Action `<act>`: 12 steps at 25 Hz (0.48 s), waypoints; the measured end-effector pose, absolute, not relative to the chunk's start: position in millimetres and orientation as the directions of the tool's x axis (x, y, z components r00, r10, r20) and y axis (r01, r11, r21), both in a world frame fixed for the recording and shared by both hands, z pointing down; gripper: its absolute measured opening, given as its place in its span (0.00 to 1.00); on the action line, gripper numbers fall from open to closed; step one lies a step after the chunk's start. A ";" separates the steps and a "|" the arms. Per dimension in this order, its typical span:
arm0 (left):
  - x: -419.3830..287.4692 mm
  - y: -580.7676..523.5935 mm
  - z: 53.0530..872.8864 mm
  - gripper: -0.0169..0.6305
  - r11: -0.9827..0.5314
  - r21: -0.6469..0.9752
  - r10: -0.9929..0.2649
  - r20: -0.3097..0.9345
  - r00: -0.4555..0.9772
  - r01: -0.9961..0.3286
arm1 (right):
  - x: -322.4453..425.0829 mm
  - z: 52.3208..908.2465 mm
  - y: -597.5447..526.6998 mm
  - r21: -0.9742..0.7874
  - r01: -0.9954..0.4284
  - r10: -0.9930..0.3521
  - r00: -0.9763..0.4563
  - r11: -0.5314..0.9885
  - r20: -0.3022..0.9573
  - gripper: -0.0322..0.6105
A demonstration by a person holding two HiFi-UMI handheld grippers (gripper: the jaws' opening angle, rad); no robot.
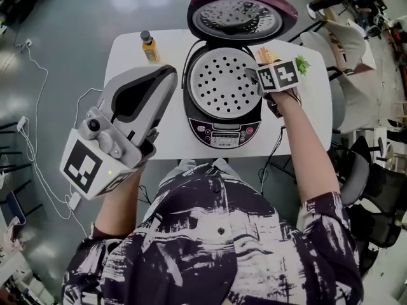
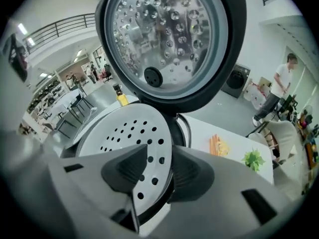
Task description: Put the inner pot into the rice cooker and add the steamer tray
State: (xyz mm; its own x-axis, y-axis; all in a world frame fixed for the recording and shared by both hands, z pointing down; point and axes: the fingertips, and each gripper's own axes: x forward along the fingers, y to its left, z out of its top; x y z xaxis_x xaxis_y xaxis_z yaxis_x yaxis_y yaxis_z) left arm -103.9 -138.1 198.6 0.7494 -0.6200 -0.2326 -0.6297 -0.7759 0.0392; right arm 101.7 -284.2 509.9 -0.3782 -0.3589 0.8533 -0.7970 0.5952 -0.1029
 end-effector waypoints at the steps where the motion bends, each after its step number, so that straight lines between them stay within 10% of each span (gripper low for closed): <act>1: -101.6 -137.9 198.6 0.03 -0.778 0.038 -0.618 -0.232 0.752 -0.628 | 103.0 509.1 -283.7 -0.079 -0.790 -0.362 -0.365 0.608 0.858 0.23; 12: -91.1 -135.4 198.6 0.03 -0.783 0.035 -0.612 -0.224 0.758 -0.621 | 103.2 536.5 -280.2 0.280 -0.543 -0.411 -0.134 0.791 0.902 0.27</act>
State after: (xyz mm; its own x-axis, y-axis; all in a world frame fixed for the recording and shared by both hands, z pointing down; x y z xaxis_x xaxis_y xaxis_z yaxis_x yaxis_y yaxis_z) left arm -91.1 -135.4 198.6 0.7584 -0.6121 -0.2238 -0.6215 -0.7827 0.0346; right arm 103.2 -280.2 536.5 -0.1339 -0.4110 0.9017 -0.5432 0.7915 0.2801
